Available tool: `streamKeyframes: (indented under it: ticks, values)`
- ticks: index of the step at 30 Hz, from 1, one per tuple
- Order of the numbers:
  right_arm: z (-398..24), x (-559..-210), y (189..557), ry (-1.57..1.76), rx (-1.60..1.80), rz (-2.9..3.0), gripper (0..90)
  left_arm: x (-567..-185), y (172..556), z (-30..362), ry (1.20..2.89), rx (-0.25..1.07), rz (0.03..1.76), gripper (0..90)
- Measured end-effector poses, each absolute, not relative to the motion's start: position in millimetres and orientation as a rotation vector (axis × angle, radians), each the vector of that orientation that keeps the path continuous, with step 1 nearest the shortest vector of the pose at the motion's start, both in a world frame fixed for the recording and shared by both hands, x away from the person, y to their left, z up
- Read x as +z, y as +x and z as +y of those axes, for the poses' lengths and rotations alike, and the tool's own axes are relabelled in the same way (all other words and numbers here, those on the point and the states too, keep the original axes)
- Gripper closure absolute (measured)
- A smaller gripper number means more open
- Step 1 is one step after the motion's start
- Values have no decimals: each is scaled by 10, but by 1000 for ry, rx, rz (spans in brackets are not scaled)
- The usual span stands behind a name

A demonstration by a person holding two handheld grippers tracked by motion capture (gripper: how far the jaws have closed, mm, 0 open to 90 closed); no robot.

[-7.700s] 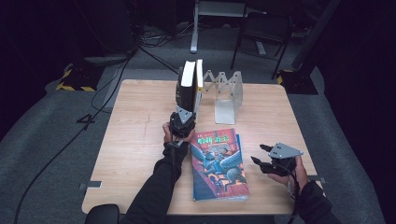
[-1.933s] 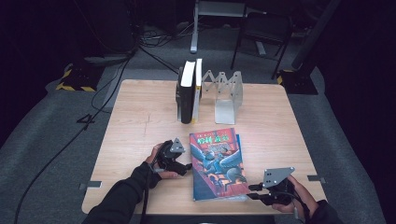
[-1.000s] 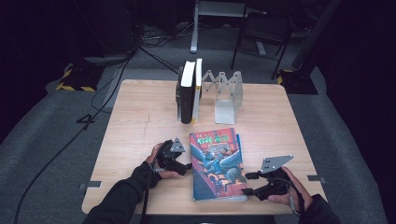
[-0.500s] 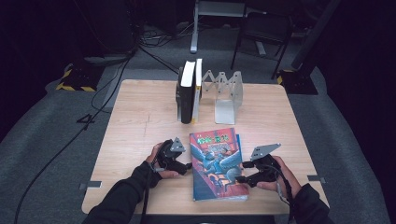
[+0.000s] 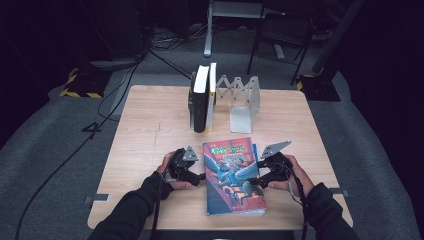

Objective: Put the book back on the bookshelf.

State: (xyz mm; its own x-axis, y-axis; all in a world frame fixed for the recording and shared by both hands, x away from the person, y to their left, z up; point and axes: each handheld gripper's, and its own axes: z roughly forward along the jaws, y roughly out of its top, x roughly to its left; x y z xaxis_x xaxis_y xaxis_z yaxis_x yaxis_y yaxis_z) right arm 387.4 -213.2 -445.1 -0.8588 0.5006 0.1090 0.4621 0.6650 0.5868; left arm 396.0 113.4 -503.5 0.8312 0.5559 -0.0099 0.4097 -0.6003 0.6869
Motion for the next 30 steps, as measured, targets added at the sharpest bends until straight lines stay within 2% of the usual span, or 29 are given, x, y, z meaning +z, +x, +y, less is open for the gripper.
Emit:
streamKeyframes:
  ticks: [8,10,12,15,17,18,19,20,22,30]
  values:
    - [-2057,-4411,3833,712,942,2786,284,-5036,3981,1131,2289,268,715,149]
    - [-2063,-4396,3831,693,964,2775,332,-5035,4000,1133,2291,267,708,149]
    - [-2077,-4368,3827,681,1065,2769,514,-5035,4010,1133,2290,264,713,150]
    - [-2020,-4365,3814,648,1084,2782,491,-5032,4013,1132,2287,269,713,166]
    - [-1937,-4396,3816,630,1055,2792,564,-5026,4019,1130,2291,271,707,185]
    - [-1930,-4394,3821,626,1060,2785,636,-5023,4026,1127,2292,278,706,186]
    - [-1930,-4394,3821,626,1060,2785,636,-5023,4026,1127,2292,278,706,197]
    - [-1939,-4390,3825,630,1080,2774,692,-5019,4039,1127,2291,281,705,197]
    - [-1975,-4391,3825,629,1135,2765,772,-5007,4065,1131,2276,294,722,279]
    - [-2015,-4377,3774,556,1239,2725,846,-4967,4135,1152,2241,341,756,321]
